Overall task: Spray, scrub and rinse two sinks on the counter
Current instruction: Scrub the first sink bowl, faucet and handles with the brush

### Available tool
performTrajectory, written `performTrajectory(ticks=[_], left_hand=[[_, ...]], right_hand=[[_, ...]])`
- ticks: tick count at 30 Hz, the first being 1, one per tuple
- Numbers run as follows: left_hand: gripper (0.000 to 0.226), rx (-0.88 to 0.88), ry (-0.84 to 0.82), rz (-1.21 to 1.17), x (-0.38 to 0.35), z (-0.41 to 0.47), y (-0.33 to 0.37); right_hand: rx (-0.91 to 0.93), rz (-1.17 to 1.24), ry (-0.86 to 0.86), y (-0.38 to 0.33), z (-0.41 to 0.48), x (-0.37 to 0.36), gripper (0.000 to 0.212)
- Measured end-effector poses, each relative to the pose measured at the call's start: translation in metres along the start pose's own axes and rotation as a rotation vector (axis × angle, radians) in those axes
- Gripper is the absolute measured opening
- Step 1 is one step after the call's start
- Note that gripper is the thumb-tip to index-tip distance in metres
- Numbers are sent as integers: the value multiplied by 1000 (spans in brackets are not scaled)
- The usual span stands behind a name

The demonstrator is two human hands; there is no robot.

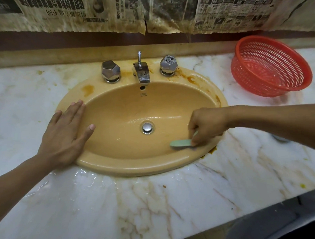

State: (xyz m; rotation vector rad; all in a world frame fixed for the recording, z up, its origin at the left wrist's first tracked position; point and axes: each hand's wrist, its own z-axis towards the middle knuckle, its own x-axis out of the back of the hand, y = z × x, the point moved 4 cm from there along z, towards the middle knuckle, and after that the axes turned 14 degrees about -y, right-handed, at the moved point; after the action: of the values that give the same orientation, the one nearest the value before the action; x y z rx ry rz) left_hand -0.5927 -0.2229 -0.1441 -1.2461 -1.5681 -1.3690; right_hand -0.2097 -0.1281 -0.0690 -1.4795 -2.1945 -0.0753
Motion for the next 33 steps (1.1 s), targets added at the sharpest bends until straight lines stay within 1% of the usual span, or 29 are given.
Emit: performTrajectory(ticks=[2, 3, 6, 10, 12, 17, 19, 22, 23, 26, 27, 30, 31, 33], left_hand=[[82, 15, 4, -5, -3, -7, 2], [83, 23, 3, -3, -3, -8, 2], [83, 35, -9, 13, -3, -9, 2], [78, 60, 6, -11, -4, -9, 1], [75, 98, 26, -69, -4, -10, 0], [70, 105, 66, -126, -3, -13, 3], [68, 97, 70, -136, -2, -13, 3], [66, 91, 85, -136, -2, -14, 3], [66, 90, 85, -133, -2, -13, 3], [66, 75, 80, -115, -2, -13, 3], [66, 73, 81, -113, -1, -13, 3], [66, 69, 79, -130, -1, -13, 3], [65, 67, 85, -139, -1, -14, 4], [65, 61, 98, -149, -1, -14, 4]], right_hand=[[111, 194, -51, -36, 14, -11, 14], [158, 246, -58, -52, 22, -14, 15], [231, 302, -58, -74, 38, -15, 17], [324, 356, -67, -79, 51, -18, 11], [396, 405, 1, -100, 64, -20, 10], [565, 364, 303, -174, 118, -19, 13], [598, 429, 326, -174, 130, -14, 14], [630, 481, 208, -160, 139, -12, 17], [635, 466, 219, -160, 141, -10, 17], [662, 468, 346, -171, 152, -4, 15], [678, 496, 351, -175, 153, -4, 15], [742, 590, 245, -172, 156, -7, 16], [753, 579, 252, -172, 156, -6, 16], [739, 506, 406, -176, 164, 3, 17]])
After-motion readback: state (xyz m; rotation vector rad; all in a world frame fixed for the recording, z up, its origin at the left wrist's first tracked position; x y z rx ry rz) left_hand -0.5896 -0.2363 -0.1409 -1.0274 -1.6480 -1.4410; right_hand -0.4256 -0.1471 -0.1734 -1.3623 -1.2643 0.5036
